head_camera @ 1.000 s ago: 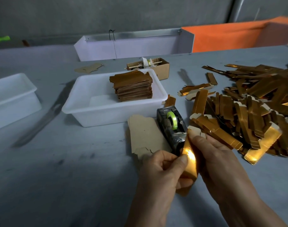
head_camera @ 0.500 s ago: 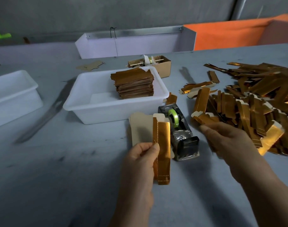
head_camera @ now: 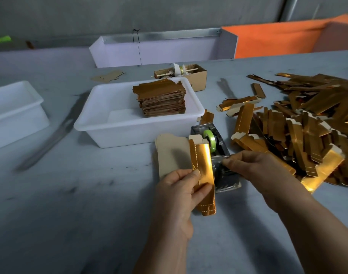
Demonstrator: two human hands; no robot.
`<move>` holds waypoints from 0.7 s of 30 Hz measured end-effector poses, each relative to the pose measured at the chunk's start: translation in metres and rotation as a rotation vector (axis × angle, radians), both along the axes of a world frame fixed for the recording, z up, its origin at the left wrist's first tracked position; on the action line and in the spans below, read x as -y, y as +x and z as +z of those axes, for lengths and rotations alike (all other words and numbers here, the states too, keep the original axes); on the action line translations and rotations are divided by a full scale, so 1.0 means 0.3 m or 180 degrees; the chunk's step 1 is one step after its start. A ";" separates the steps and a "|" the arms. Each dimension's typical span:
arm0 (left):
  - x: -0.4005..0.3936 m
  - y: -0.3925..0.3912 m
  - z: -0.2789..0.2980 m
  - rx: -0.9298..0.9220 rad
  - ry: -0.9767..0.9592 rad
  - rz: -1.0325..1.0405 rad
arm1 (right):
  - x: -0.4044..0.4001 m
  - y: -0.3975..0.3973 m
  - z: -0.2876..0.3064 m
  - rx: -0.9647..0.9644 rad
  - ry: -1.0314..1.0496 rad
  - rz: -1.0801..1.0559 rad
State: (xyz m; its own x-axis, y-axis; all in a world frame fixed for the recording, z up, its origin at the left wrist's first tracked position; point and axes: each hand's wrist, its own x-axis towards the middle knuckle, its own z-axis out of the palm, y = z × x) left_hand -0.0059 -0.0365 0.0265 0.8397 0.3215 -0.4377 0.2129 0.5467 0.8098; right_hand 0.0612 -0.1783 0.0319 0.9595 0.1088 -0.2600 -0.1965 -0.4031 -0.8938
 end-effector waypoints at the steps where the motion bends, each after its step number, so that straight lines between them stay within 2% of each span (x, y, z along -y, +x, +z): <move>1: 0.001 0.003 0.000 0.0000 0.0002 -0.0011 | -0.003 0.001 0.004 -0.0012 -0.0012 -0.0003; 10: 0.050 0.026 -0.002 -0.0012 0.0014 -0.0245 | -0.026 0.002 0.014 -0.0098 0.0068 -0.0115; 15: 0.056 0.025 -0.021 -0.0053 0.0110 -0.0263 | -0.021 -0.028 0.017 -0.0202 0.1467 -0.0318; 16: 0.052 0.025 -0.023 -0.0049 0.0083 -0.0265 | -0.018 -0.033 0.014 -0.0113 0.1441 -0.0330; 19: 0.035 0.022 -0.022 -0.0005 -0.0002 -0.0297 | -0.008 -0.058 0.007 0.0292 0.0531 -0.0396; 21: 0.027 0.020 -0.020 0.0049 -0.0051 -0.0265 | -0.007 -0.075 0.003 0.0455 0.0183 -0.0431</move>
State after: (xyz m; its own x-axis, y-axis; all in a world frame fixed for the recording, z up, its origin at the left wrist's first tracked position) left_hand 0.0000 -0.0446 0.0204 0.8699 0.2433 -0.4291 0.2458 0.5404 0.8047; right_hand 0.0385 -0.1763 0.0328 0.9930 -0.0130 -0.1173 -0.1151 -0.3292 -0.9372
